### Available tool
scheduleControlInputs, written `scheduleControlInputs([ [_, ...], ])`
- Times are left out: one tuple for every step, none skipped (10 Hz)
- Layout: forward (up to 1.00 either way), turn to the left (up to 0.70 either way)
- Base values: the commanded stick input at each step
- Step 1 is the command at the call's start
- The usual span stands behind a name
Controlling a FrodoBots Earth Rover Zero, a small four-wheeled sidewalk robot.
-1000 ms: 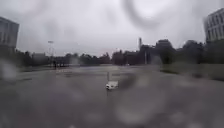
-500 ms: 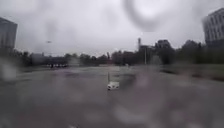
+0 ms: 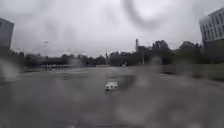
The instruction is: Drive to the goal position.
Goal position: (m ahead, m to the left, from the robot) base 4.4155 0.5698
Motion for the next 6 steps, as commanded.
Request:
scheduleControlInputs([
  [1.00,0.00],
  [1.00,0.00],
  [1.00,0.00],
  [1.00,0.00],
  [1.00,0.00],
  [1.00,0.00],
])
